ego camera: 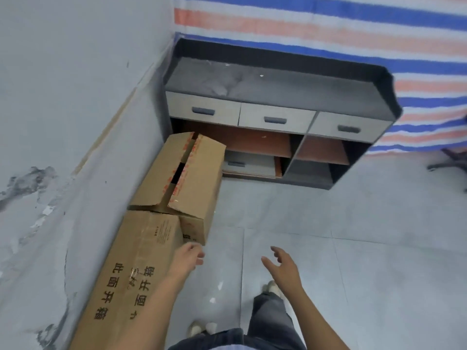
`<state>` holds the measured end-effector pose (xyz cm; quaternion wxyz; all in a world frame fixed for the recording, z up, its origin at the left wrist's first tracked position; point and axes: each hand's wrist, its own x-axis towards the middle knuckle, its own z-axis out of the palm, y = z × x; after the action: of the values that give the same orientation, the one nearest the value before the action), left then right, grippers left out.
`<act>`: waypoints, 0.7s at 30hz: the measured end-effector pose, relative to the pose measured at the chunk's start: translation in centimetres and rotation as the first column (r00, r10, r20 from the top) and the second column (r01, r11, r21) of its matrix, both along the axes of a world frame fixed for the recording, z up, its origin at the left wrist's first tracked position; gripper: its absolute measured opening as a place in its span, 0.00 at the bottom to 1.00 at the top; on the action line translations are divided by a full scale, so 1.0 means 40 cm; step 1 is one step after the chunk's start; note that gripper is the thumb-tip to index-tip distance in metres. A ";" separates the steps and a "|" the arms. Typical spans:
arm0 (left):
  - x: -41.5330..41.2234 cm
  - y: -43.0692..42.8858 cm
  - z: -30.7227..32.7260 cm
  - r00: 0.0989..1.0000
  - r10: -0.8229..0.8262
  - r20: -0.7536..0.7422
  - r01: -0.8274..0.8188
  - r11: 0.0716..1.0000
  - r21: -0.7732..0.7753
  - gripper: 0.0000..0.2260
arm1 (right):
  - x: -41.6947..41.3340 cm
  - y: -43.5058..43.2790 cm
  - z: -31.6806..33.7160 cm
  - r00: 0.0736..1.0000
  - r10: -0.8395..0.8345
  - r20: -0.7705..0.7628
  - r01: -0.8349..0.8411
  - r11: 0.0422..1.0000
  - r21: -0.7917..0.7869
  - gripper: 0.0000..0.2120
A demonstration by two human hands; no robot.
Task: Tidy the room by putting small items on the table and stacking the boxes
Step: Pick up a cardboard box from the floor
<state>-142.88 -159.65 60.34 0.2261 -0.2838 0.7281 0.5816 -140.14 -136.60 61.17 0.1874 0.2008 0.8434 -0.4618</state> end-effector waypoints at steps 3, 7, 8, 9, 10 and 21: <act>-0.040 0.073 0.020 0.999 -0.039 -0.026 0.039 0.999 -0.014 0.05 | 0.008 0.082 0.008 0.991 -0.120 -0.067 0.117 0.992 -0.043 0.62; -0.127 0.223 0.031 0.997 -0.076 -0.024 0.076 0.997 0.015 0.10 | -0.005 0.227 0.027 0.981 -0.175 -0.080 0.172 0.984 -0.050 0.41; -0.153 0.279 0.037 0.995 -0.095 -0.037 0.095 0.995 0.015 0.10 | -0.010 0.280 0.025 0.975 -0.202 -0.096 0.198 0.979 -0.047 0.30; -0.173 0.340 0.050 0.991 -0.126 -0.046 0.126 0.992 0.002 0.09 | -0.013 0.339 0.022 0.965 -0.238 -0.107 0.235 0.971 -0.038 0.26; -0.189 0.409 0.060 0.985 -0.156 -0.069 0.157 0.988 0.000 0.09 | -0.015 0.400 0.025 0.953 -0.282 -0.114 0.280 0.959 -0.031 0.24; -0.160 1.127 0.047 0.760 -0.644 -0.092 0.650 0.756 0.074 0.06 | 0.098 0.943 0.053 0.733 -0.657 -0.175 0.664 0.747 -0.022 0.22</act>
<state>-149.30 -114.55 62.21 0.4049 0.0147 0.7573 0.5122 -136.22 -98.88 63.28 -0.0664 0.4505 0.7395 -0.4958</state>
